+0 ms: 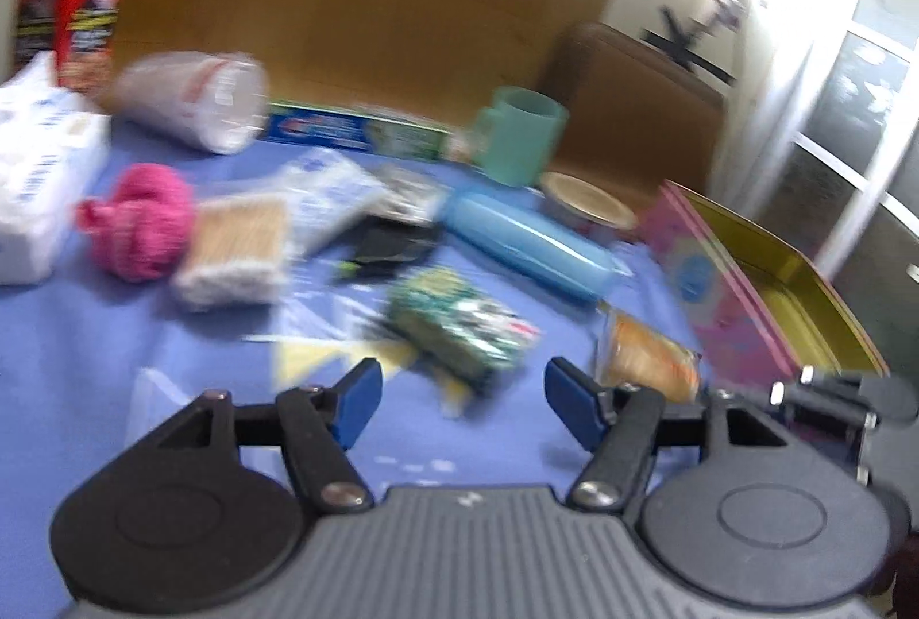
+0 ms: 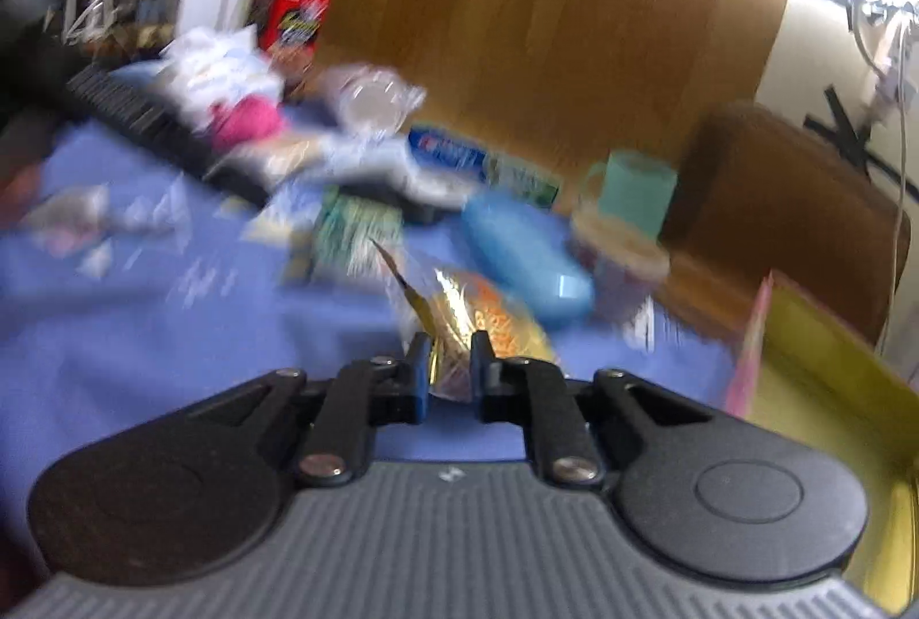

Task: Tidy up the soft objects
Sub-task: 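Reach to the mooncake packet and grasp it with the left gripper, then carry the mooncake packet into the gold tin and release it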

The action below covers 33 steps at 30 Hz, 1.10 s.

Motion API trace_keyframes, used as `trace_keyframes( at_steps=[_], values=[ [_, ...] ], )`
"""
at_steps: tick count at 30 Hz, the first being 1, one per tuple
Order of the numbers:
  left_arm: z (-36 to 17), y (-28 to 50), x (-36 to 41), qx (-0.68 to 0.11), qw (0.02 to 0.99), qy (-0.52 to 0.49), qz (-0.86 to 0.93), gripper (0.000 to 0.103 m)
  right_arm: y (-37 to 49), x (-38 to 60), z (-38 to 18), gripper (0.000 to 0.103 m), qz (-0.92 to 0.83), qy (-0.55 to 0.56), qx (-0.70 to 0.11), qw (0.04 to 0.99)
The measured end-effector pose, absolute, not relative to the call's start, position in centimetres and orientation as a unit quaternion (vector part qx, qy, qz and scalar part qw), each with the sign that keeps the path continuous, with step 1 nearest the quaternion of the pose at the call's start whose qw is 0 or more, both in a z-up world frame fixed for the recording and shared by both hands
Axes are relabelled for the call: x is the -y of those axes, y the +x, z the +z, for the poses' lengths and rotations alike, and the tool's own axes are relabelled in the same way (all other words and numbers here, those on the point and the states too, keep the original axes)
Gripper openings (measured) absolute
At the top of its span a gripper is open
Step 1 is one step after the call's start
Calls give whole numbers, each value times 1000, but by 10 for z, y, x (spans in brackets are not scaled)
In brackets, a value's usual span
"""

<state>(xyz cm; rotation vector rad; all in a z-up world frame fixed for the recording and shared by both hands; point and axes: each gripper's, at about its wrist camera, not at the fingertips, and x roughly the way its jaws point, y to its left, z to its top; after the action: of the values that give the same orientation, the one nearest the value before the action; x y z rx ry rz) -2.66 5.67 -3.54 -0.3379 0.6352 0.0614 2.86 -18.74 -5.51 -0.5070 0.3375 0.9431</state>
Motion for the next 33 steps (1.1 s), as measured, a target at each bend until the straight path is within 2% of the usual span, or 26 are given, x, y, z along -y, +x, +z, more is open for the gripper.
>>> trace_keyframes(
  at_steps=[1, 2, 3, 5, 12, 13, 14, 15, 18, 22, 27, 30, 33],
  values=[
    [-36, -23, -51, -315, 934, -165, 16, 66, 25, 198, -57, 21, 456, -241, -173, 839],
    [-36, -17, -44, -322, 933, -164, -1, 66, 22, 208, -60, 28, 464, -236, -190, 832],
    [-37, -13, -38, -327, 931, -165, -13, 66, 21, 216, -61, 43, 464, -226, -198, 833],
    [-39, -2, -26, -336, 927, -161, -34, 66, 20, 227, -63, 58, 460, -200, -217, 837],
    [-52, 41, 16, -353, 928, -106, -59, 67, 38, 212, -73, 59, 436, -153, -254, 850],
    [-56, 45, 19, -358, 926, -103, -58, 64, 42, 209, -75, 60, 434, -146, -262, 849],
    [-61, 49, 21, -368, 922, -102, -59, 51, 46, 206, -76, 61, 434, -136, -268, 849],
    [-67, 52, 23, -377, 917, -108, -72, 46, 48, 205, -77, 61, 435, -126, -269, 850],
    [-69, 46, 26, -365, 918, -131, -81, 40, 53, 199, -79, 63, 428, -114, -270, 855],
    [-41, 33, 34, -335, 931, -122, -77, 39, 48, 203, -67, 60, 430, -92, -248, 863],
    [5, 35, 61, -270, 952, -95, -112, 39, 38, 230, -30, 60, 412, -76, -161, 894],
    [13, 58, 90, -261, 952, -74, -141, 39, 46, 253, -16, 60, 378, -84, -135, 912],
    [6, 88, 127, -268, 946, -61, -172, 39, 63, 280, -15, 60, 338, -91, -143, 926]
  ],
)
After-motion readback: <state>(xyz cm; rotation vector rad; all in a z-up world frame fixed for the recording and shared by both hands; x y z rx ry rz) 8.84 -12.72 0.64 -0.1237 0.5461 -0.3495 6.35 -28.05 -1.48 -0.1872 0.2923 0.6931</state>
